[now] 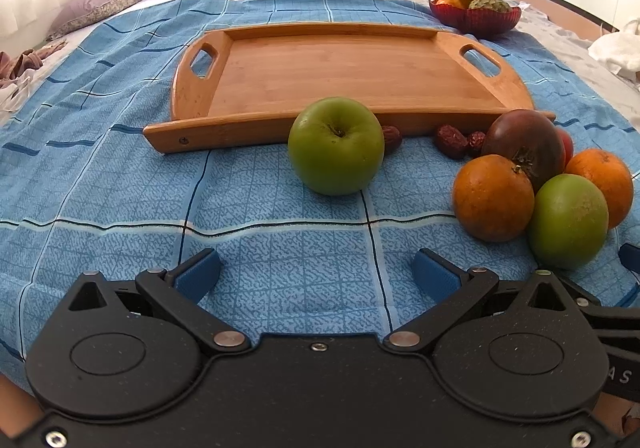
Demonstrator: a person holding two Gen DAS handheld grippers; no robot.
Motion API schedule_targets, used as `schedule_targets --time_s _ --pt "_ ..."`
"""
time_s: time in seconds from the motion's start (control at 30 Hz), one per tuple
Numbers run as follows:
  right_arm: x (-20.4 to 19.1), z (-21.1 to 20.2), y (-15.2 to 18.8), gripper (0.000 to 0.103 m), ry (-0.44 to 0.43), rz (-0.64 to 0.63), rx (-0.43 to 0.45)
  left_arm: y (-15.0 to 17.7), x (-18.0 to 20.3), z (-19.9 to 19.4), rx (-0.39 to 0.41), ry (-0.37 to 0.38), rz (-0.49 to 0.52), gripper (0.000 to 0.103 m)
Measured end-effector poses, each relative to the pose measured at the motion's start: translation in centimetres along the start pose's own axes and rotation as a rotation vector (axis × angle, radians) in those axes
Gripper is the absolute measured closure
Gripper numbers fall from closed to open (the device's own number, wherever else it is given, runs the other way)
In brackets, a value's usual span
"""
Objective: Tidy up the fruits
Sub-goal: 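Close the left gripper on the small green apple while the right grips the large one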
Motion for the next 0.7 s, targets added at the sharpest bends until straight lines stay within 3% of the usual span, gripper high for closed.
schedule_targets --time_s 0.13,0.33,0.47,0.6,0.7 --pt "0.2 -0.9 0.2 0.005 -0.013 0.010 0.041 -0.5 0.2 -0.4 0.031 -0.005 0.023 0.000" --pt "0.5 -2.4 0.0 0.030 -0.021 0.063 0.105 -2.8 0.7 -1.6 0.144 0.011 0.050 0.000" --pt "-0.2 -3.4 -0.3 0.051 -0.069 0.106 0.147 -4.2 1.2 -2.2 0.195 0.031 0.059 0.009" --pt "-0.4 -3.9 -1.4 0.054 -0.088 0.156 0.199 -5.0 1.6 -2.0 0.208 0.042 0.080 0.022" --pt "-0.4 -3.4 -2.3 0.050 -0.080 0.165 0.203 -5.3 1.7 -1.7 0.210 0.039 0.086 0.034"
Point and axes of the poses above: each gripper's, at about its wrist camera, not at the fingertips, and z roughly the way its jaws point, x to its right, y to its underside, the point moved 8 cm from there along z, roughly the way its jaws point, and after that the axes turned 10 degrees about -z, right-handed, at the moved point
